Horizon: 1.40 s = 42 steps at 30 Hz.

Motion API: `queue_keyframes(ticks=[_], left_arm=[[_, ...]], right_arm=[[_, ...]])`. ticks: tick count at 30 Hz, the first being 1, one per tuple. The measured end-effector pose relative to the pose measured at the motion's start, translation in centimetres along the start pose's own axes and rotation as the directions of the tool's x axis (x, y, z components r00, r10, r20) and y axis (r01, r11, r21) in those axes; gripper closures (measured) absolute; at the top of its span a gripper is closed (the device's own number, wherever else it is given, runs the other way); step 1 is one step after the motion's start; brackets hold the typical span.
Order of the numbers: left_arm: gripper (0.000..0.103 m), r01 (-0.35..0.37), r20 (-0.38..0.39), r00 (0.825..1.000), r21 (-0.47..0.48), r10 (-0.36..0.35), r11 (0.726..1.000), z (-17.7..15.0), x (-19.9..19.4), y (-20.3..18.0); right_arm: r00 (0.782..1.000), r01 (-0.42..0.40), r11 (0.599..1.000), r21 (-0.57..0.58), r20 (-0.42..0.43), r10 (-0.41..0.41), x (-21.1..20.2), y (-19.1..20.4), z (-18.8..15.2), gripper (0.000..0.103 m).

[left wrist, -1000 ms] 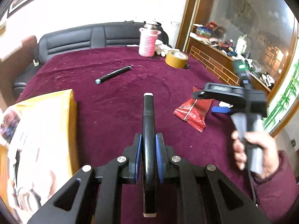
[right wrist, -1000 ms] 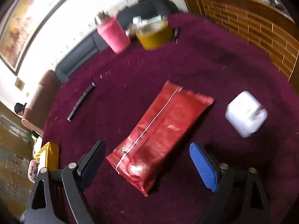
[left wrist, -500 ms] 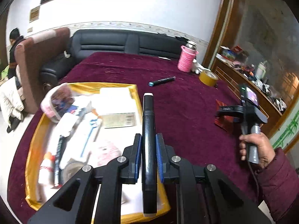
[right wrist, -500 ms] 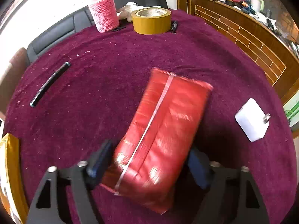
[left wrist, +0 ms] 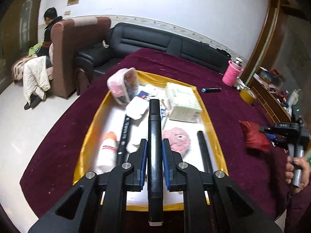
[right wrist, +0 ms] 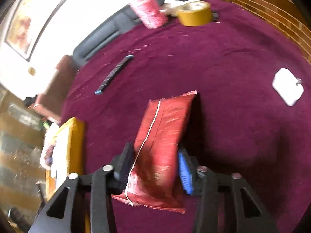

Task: Organize objects
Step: 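Carry the black marker and red packet to the tray and open both grippers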

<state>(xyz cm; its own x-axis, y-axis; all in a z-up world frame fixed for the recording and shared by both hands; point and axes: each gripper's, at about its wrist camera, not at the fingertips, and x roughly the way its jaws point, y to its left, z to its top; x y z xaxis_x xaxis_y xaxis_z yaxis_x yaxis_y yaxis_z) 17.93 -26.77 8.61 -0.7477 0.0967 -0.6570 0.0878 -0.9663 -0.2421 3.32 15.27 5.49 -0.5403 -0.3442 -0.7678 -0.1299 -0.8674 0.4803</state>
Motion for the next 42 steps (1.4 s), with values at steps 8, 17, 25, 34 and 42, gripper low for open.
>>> queue_keyframes(ticks=[8,17,25,34,42], left_arm=[[0.089,0.021,0.004,1.000,-0.007,-0.021,1.000,-0.4,-0.3,0.4],[0.089,0.060,0.032,0.998,0.018,-0.060,0.998,-0.2,-1.1,0.0],[0.089,0.051,0.037,0.998,0.014,-0.051,0.999,-0.6,-1.6,1.3],[0.089,0.038,0.025,0.999,0.009,-0.038,0.999,-0.6,-1.1,2.2],[0.089,0.001,-0.020,1.000,0.052,0.000,0.999,-0.2,0.7,1.4]], right_arm=[[0.999,0.033,0.980,-0.194,0.014,-0.031,0.4,7.4,-1.6,0.086],[0.985,0.147,0.988,-0.039,-0.081,-0.150,4.3,6.0,-3.0,0.024],[0.912,0.402,0.880,-0.254,0.027,-0.409,9.4,10.3,-2.6,0.037],[0.996,0.083,0.983,-0.164,-0.016,-0.087,6.6,7.7,-3.6,0.050],[0.974,-0.221,0.975,-0.014,-0.050,0.220,4.8,7.1,-4.3,0.050]])
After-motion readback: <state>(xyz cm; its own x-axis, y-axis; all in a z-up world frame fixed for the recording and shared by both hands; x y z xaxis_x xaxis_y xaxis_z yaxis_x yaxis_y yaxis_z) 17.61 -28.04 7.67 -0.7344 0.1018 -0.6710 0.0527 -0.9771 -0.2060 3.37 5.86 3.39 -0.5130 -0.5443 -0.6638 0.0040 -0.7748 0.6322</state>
